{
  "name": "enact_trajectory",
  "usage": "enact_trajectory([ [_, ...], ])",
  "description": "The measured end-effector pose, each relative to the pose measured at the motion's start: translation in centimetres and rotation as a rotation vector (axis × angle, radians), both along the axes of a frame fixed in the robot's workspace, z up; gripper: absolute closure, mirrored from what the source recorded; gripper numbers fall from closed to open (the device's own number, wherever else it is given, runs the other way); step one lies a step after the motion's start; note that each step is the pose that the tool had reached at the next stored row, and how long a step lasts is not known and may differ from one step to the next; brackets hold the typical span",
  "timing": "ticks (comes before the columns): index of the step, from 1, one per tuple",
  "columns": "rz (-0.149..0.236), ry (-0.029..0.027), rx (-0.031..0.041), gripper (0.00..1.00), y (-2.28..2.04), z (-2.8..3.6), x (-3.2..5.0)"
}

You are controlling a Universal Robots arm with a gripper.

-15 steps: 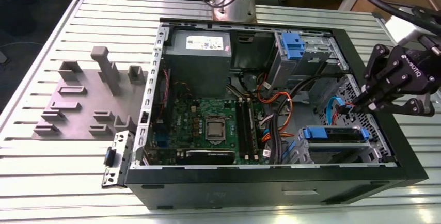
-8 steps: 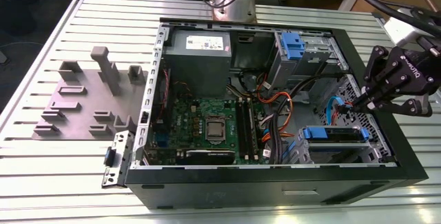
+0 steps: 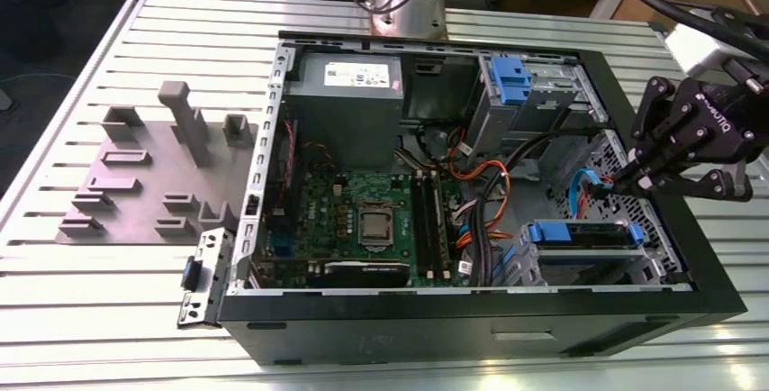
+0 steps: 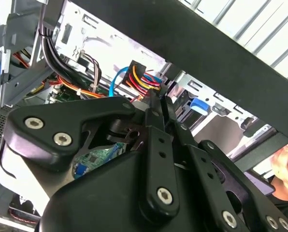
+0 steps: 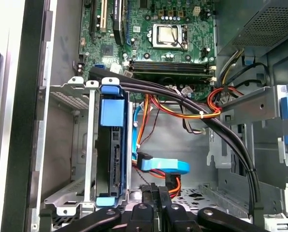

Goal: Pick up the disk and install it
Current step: 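Insert the first disk wire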

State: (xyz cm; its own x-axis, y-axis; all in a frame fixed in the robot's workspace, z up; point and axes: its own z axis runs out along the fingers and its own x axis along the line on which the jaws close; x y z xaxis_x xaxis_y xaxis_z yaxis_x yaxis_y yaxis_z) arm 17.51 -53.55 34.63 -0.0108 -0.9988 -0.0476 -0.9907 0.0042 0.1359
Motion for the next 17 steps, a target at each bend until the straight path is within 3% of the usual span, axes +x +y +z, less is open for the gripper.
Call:
enact_trajectory([
  [3,0.000,-0.0125,0.0000,0.84,-0.12,-0.01,-0.23],
  [9,0.000,-0.0526,-0.0004,0.84,-0.32,-0.01,-1.00],
  [14,0.000,-0.0833,-0.0088,0.84,-0.33,-0.01,-1.84],
  [15,0.001,-0.0886,-0.0140,0.84,-0.33,-0.01,-2.00],
  [17,0.002,-0.0969,-0.0412,0.84,-0.34,-0.01,-2.21],
])
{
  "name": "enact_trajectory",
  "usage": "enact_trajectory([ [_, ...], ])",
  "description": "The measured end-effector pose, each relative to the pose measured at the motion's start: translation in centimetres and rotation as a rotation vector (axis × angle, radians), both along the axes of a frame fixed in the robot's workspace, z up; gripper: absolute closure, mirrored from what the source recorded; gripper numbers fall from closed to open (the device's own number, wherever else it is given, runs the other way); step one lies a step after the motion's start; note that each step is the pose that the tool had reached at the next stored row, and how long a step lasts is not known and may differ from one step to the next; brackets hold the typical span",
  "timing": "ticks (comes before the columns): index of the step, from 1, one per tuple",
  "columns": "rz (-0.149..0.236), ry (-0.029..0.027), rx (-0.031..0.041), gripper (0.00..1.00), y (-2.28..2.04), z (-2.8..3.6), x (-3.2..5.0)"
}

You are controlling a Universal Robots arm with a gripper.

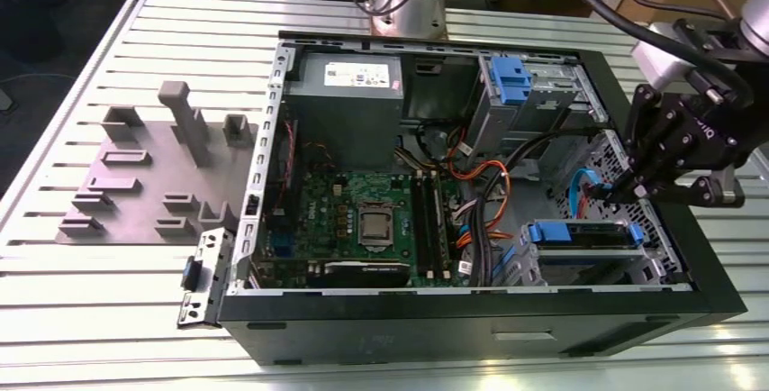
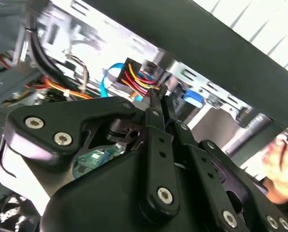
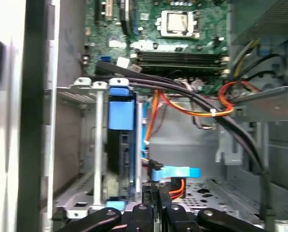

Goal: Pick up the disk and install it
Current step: 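Insert the first disk wire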

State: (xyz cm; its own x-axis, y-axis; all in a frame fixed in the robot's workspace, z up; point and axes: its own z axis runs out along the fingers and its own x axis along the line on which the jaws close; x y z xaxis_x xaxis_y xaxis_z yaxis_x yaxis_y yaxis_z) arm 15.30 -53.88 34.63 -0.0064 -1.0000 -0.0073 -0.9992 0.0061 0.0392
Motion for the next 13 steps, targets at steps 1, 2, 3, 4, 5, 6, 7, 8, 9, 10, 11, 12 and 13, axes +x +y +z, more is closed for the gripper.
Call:
enact_trajectory([
  [1,0.000,-0.0050,-0.0147,0.84,-0.01,0.00,-0.12],
  [2,0.000,-0.0103,-0.0257,0.84,-0.01,-0.01,-0.24],
  [3,0.000,-0.0159,-0.0274,0.84,-0.03,-0.01,-0.42],
  [4,0.000,-0.0216,-0.0274,0.84,-0.06,0.00,-0.63],
  [5,0.000,-0.0264,-0.0260,0.84,-0.11,-0.01,-0.83],
  [6,0.000,-0.0295,-0.0233,0.84,-0.19,-0.02,-0.98],
  [7,0.000,-0.0327,-0.0210,0.84,-0.28,-0.04,-1.14],
  [8,0.000,-0.0363,-0.0201,0.84,-0.40,-0.07,-1.27],
  [9,0.000,-0.0400,-0.0200,0.84,-0.52,-0.09,-1.38],
  [10,0.000,-0.0438,-0.0197,0.84,-0.65,-0.11,-1.47],
  [11,0.000,-0.0480,-0.0197,0.84,-0.78,-0.12,-1.56],
  [12,-0.001,-0.0524,-0.0197,0.84,-0.89,-0.13,-1.65],
  [13,-0.001,-0.0571,-0.0195,0.84,-0.99,-0.15,-1.76],
])
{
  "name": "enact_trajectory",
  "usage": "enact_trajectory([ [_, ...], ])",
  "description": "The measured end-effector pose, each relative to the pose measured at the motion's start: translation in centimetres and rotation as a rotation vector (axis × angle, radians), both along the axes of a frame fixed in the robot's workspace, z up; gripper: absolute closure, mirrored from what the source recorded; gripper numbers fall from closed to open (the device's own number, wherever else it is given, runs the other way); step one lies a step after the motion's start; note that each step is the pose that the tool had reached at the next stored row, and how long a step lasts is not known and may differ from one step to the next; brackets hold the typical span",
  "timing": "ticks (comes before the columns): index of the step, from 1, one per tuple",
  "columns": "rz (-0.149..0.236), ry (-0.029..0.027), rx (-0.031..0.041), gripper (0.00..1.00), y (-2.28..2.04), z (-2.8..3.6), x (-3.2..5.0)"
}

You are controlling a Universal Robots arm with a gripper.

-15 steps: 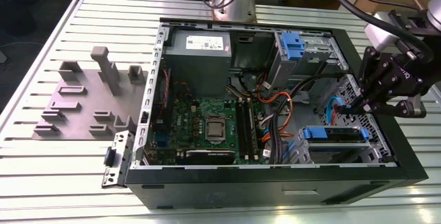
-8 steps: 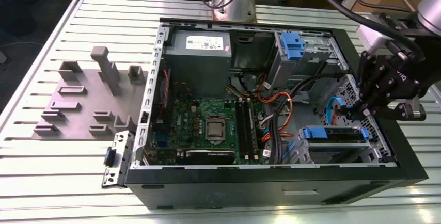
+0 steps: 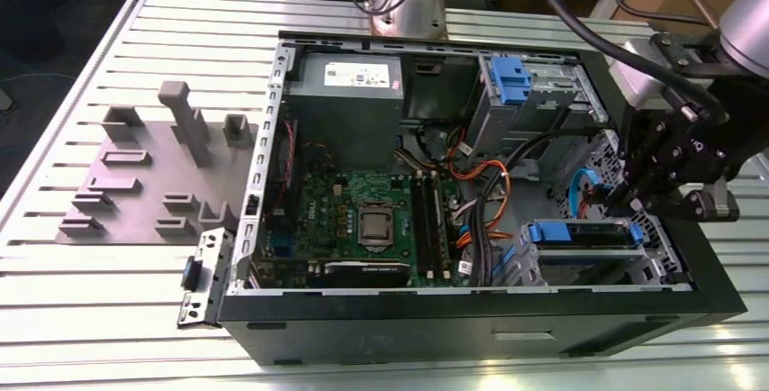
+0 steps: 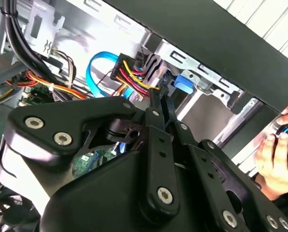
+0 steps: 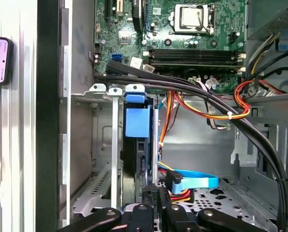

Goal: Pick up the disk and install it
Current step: 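Insert the first disk wire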

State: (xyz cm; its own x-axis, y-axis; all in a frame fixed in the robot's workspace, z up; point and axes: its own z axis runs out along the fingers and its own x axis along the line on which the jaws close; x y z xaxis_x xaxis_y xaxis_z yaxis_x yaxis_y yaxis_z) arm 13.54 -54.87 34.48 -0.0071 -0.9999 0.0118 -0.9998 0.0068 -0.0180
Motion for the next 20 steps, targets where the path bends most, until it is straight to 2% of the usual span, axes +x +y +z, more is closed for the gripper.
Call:
enact_trajectory([
  [7,0.000,-0.0318,0.0068,0.84,-0.19,-0.27,-1.15],
  [9,0.000,-0.0366,0.0080,0.84,-0.39,-0.38,-1.19],
  [15,0.001,-0.0446,0.0084,0.84,-0.62,-0.44,-1.49],
  [20,0.003,-0.0458,0.0083,0.84,-0.70,-0.54,-1.56],
])
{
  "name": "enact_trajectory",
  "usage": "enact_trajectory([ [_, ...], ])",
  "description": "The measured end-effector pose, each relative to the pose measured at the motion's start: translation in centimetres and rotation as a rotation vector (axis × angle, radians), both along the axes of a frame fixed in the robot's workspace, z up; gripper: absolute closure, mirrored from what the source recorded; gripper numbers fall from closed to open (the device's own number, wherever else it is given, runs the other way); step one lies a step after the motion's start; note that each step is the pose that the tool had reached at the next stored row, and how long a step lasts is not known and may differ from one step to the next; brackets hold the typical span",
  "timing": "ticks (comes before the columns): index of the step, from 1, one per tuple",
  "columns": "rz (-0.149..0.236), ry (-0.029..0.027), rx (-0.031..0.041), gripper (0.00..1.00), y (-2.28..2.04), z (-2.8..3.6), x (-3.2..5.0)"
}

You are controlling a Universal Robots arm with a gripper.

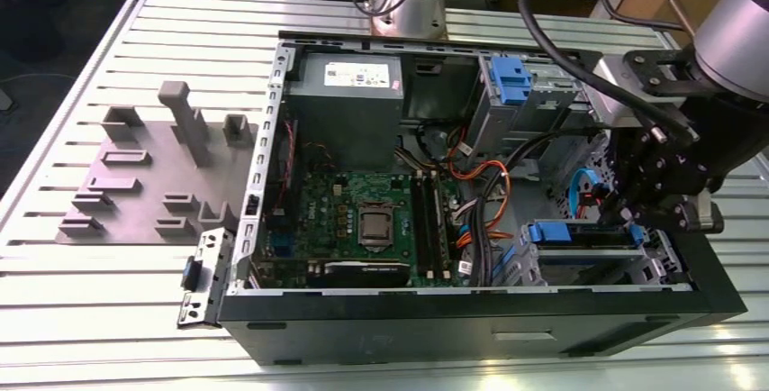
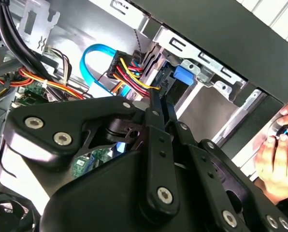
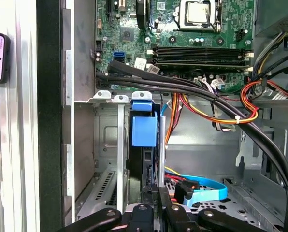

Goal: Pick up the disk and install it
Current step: 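Insert the first disk wire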

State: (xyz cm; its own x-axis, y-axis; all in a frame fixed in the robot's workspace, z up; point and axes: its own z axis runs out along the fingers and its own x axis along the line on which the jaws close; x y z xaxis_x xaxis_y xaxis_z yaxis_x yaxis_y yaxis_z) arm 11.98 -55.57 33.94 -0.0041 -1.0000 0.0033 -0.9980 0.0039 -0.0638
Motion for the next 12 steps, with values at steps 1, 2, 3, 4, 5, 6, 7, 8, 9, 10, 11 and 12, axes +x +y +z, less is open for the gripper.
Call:
enact_trajectory([
  [1,0.001,0.0000,0.0001,0.84,-0.02,-0.04,0.00],
  [2,0.002,0.0000,0.0003,0.84,-0.04,-0.07,0.00],
  [3,0.003,0.0000,0.0001,0.84,-0.08,-0.08,-0.01],
  [4,0.004,0.0000,0.0001,0.84,-0.09,-0.11,0.00],
  [5,0.006,0.0000,0.0001,0.84,-0.11,-0.14,0.00],
  [6,0.008,-0.0001,0.0002,0.84,-0.13,-0.18,-0.01],
  [7,0.010,-0.0002,0.0003,0.84,-0.16,-0.22,0.00],
  [8,0.010,-0.0004,0.0003,0.84,-0.18,-0.24,0.00],
  [9,0.010,-0.0006,0.0000,0.84,-0.22,-0.25,0.00],
  [10,0.010,-0.0007,0.0000,0.84,-0.27,-0.26,0.00],
  [11,0.010,-0.0008,0.0002,0.84,-0.30,-0.29,0.00],
  [12,0.010,-0.0009,0.0001,0.84,-0.30,-0.32,0.00],
])
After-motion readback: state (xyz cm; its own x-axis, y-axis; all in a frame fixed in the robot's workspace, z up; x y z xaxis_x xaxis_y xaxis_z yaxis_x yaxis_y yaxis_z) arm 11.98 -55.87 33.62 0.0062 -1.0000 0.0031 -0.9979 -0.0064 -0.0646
